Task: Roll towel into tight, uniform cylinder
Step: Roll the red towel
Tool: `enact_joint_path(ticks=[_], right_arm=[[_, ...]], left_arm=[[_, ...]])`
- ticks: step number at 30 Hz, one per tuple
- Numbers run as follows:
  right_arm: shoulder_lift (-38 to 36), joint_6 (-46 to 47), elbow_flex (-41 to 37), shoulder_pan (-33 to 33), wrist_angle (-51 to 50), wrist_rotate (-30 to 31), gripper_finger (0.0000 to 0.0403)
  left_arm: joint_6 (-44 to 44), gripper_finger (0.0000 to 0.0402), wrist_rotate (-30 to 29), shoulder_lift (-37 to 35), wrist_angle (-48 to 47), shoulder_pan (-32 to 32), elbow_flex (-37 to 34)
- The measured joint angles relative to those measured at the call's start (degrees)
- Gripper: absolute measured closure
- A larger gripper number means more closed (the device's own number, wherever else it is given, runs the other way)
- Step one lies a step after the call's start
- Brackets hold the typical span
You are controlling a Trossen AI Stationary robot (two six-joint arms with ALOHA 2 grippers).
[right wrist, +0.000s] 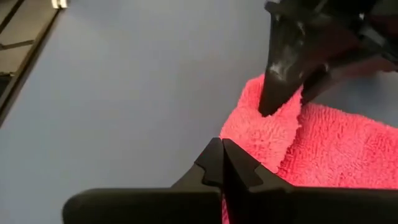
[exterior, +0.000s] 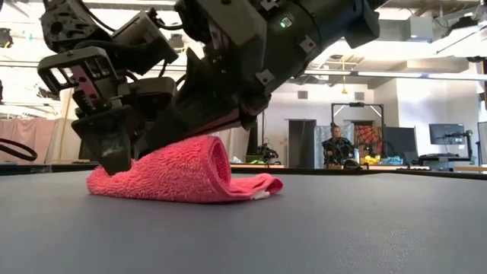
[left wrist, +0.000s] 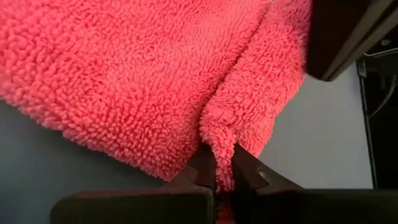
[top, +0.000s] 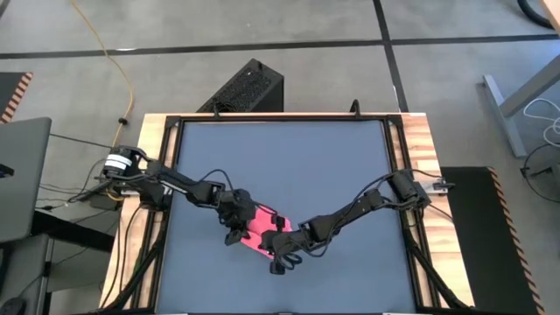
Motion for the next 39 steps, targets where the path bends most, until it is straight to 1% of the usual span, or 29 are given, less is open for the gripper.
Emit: enact_joint_path(ticks=[3, 9, 11, 15, 18, 23, 29, 32, 35, 37, 39], right_arm=[[0.0, 2.2, 0.0, -0.3, -2.2, 0.4, 0.038], [0.0, 4.7, 0.0, -0.1, -4.8, 1.7, 0.0387], [0.0, 5.5, 0.0, 0.2, -5.5, 2.9, 0.0387], [0.0, 8.3, 0.0, 0.3, -9.2, 5.2, 0.0387], [0.0, 10.0, 0.0, 0.3, -11.4, 6.3, 0.0387], [0.0, 11.9, 0.0, 0.5, -12.7, 8.0, 0.0387], [-0.1, 15.3, -2.3, 0.5, -11.6, 9.1, 0.0387], [-0.2, 17.1, -3.9, 0.5, -10.1, 9.1, 0.0387], [-0.2, 17.8, -4.2, 0.5, -10.2, 9.2, 0.0387], [-0.2, 17.8, -4.2, 0.5, -10.2, 9.2, 0.0387], [-0.2, 17.9, -4.2, 0.5, -10.0, 9.2, 0.0387]], left_arm=[[0.6, 0.0399, -0.2, 0.4, -1.4, 0.0, 1.6], [0.7, 0.0394, -1.3, 0.5, -5.0, 0.1, 3.2], [0.7, 0.0384, -1.4, 0.5, -4.9, 0.1, 3.3], [1.9, 0.0351, -1.2, 0.4, -5.1, 0.2, 3.3], [3.7, 0.0328, 0.0, -0.5, -5.5, 0.7, 3.3], [7.3, 0.0303, 1.0, -4.8, -7.7, 1.9, 3.2], [11.4, 0.0292, 0.7, -11.7, -9.4, 2.3, 3.2], [14.0, 0.0292, -1.0, -14.9, -12.0, 2.1, 2.7], [16.3, 0.0291, -3.1, -17.8, -11.6, 0.3, 1.1], [17.4, 0.0291, -6.0, -18.6, -8.7, -2.2, -0.2], [20.3, 0.0291, -10.8, -18.8, -5.6, -5.4, -1.4]])
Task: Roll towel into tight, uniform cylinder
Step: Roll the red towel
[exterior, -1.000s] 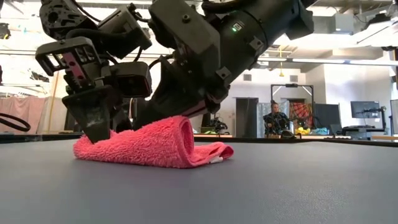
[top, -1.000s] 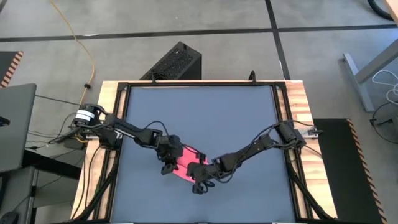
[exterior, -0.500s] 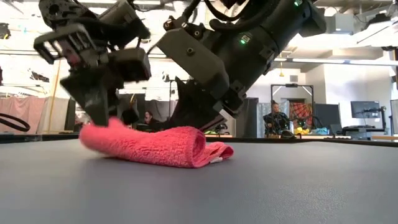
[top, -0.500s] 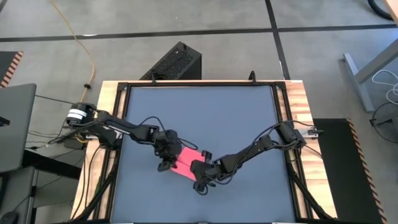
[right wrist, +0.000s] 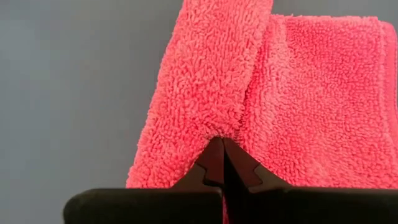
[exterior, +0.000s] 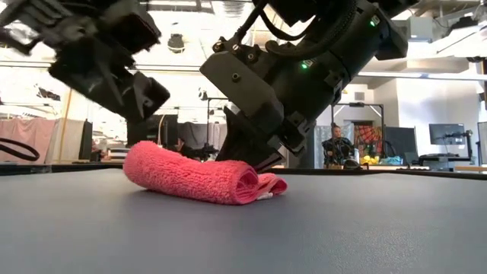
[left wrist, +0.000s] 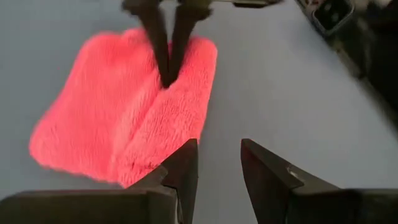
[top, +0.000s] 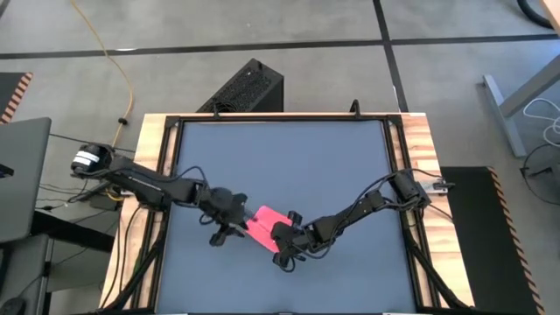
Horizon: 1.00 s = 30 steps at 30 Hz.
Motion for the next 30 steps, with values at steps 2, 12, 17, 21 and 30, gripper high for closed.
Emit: enact_joint_path(ticks=[2, 12, 17, 21, 30], right_arm=[[0.0, 0.0, 0.0, 0.0, 0.0, 0.0, 0.0387], [0.1, 0.0, -0.1, 0.0, 0.9, -1.0, 0.0387], [0.1, -0.1, -0.1, -0.1, 0.7, -1.6, 0.0387], [0.1, -0.2, -0.1, -0.1, 0.7, -1.7, 0.0387], [0.1, -0.5, -0.1, -0.1, 0.7, -1.9, 0.0387]], left_arm=[[5.1, 0.0291, -5.1, 0.9, 3.9, -3.6, -0.9], [23.3, 0.0291, -21.5, 8.4, 9.4, -13.0, -0.9], [25.8, 0.0291, -21.9, 9.1, 10.0, -13.1, -0.5], [27.5, 0.0291, -25.0, 8.7, 10.4, -13.1, 0.2], [26.0, 0.0249, -25.4, 8.6, 0.2, -13.1, 4.8]])
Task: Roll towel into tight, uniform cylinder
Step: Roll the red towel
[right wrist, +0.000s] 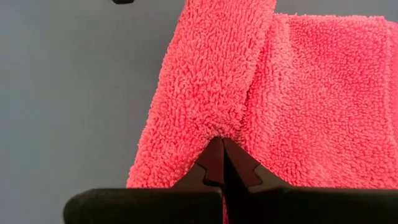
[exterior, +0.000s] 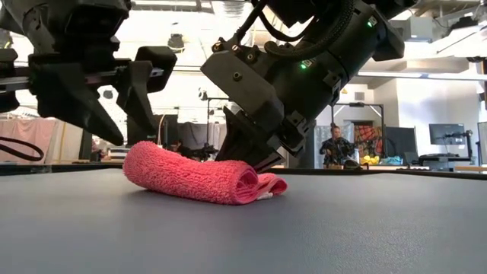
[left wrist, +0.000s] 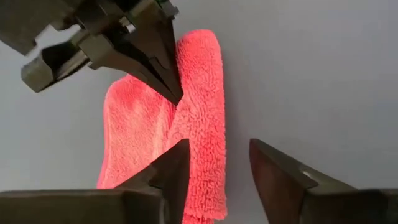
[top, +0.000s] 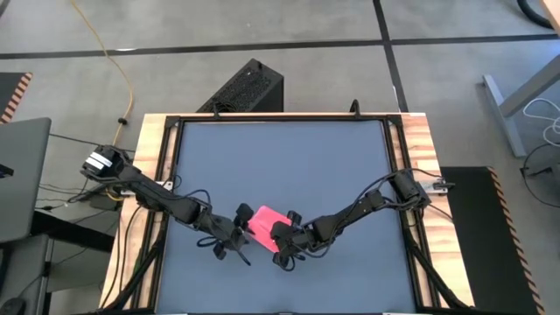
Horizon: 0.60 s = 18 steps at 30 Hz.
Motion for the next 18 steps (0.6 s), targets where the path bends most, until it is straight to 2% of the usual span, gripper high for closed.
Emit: enact_joint_path(ticks=[6, 9, 18], right_arm=[[0.0, 0.0, 0.0, 0.0, 0.0, -0.2, 0.0387], [0.0, 0.0, 0.0, 0.0, 0.0, -0.2, 0.0387], [0.0, 0.0, 0.0, 0.0, 0.0, -0.2, 0.0387]], left_arm=[[0.4, 0.0178, 0.0, 0.4, -1.1, 0.2, 0.0], [-0.1, 0.0155, 0.0, 0.4, -0.8, 0.2, -1.5], [-0.6, 0.0154, -3.0, 0.4, 2.1, 0.4, -3.6]])
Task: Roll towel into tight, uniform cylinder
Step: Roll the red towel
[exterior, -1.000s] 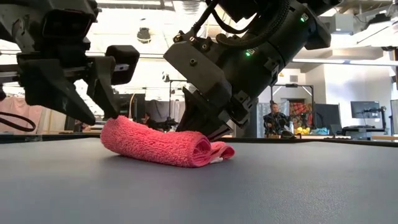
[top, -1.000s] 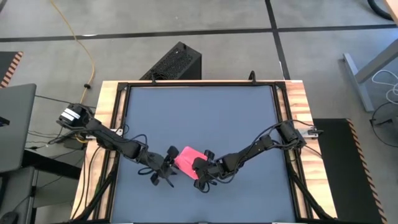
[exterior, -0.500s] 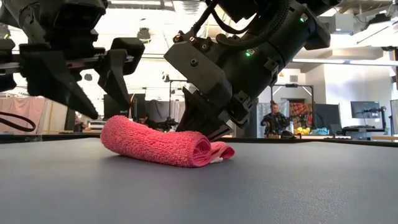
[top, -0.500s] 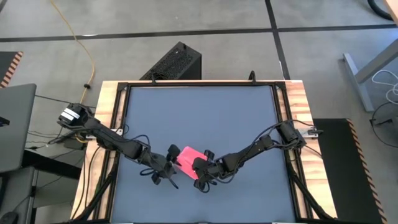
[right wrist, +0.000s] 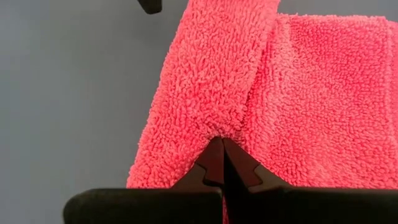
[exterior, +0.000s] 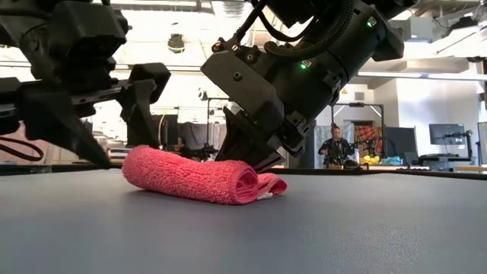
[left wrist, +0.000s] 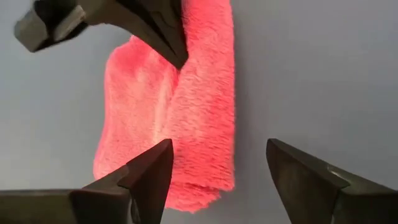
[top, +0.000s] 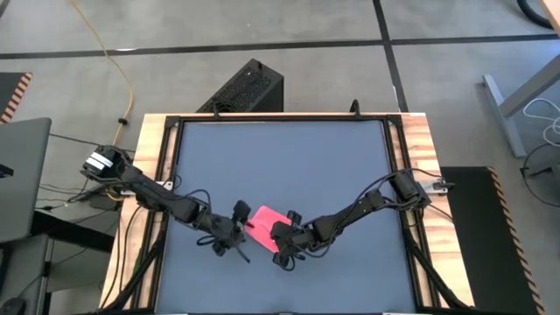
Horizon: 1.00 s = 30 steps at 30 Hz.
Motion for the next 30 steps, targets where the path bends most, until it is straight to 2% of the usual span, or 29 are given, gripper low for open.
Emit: enact_joint_path(ticks=[8, 13, 18, 24, 26, 30], right_arm=[[0.0, 0.0, 0.0, 0.0, 0.0, -0.1, 0.0387], [0.0, 0.0, 0.0, 0.0, -0.5, -0.2, 0.0387], [0.0, 0.0, 0.0, 0.0, -0.4, -0.1, 0.0387], [0.0, 0.0, 0.0, 0.1, -0.4, -0.7, 0.0384], [0.0, 0.3, 0.0, 0.1, -0.4, -0.8, 0.0377], [-0.4, 1.8, 0.0, 0.0, -0.7, -1.3, 0.0348]], left_arm=[[-1.6, 0.0169, 0.6, 7.4, 4.8, 2.5, 0.5], [-2.8, 0.0192, -0.2, 8.3, 4.9, 2.4, 1.3], [-3.1, 0.0254, -0.5, 7.6, 4.1, 2.7, 1.3], [-7.1, 0.0374, 1.1, 7.5, 3.5, 4.4, 1.3], [-8.2, 0.0389, 3.5, 7.5, 3.4, 5.2, 1.3], [-10.0, 0.0392, 8.0, 7.4, 0.4, 6.6, 2.8]])
